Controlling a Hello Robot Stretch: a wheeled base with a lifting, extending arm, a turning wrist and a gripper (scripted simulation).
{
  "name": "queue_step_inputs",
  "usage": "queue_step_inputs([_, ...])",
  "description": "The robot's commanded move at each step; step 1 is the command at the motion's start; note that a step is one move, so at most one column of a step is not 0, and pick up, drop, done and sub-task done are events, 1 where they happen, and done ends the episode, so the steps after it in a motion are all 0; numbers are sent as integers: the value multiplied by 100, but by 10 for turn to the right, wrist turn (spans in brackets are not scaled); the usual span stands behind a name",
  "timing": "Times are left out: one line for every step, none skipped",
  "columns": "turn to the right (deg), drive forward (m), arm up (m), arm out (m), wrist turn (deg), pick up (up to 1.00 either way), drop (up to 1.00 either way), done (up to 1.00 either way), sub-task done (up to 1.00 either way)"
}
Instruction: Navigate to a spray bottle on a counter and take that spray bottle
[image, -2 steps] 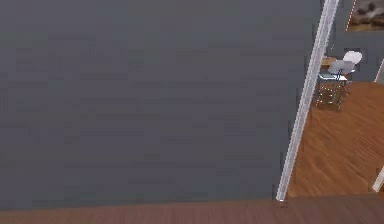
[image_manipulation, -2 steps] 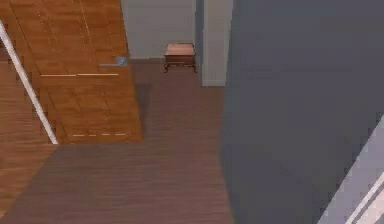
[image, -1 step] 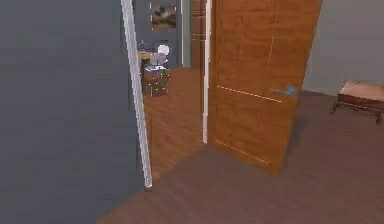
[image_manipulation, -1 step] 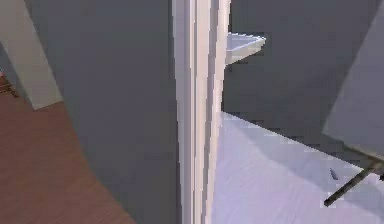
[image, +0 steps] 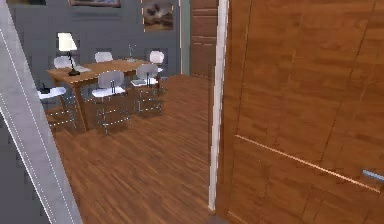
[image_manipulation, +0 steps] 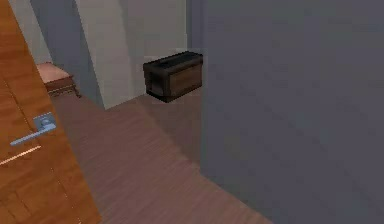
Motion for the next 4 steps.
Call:
queue_step_inputs([0, 40, 0, 0, 0, 0, 0, 0, 0])
queue_step_inputs([-30, 0, 0, 0, 0, 0, 0, 0, 0])
queue_step_inputs([0, 40, 0, 0, 0, 0, 0, 0, 0])
queue_step_inputs([-180, 0, 0, 0, 0, 0, 0, 0, 0])
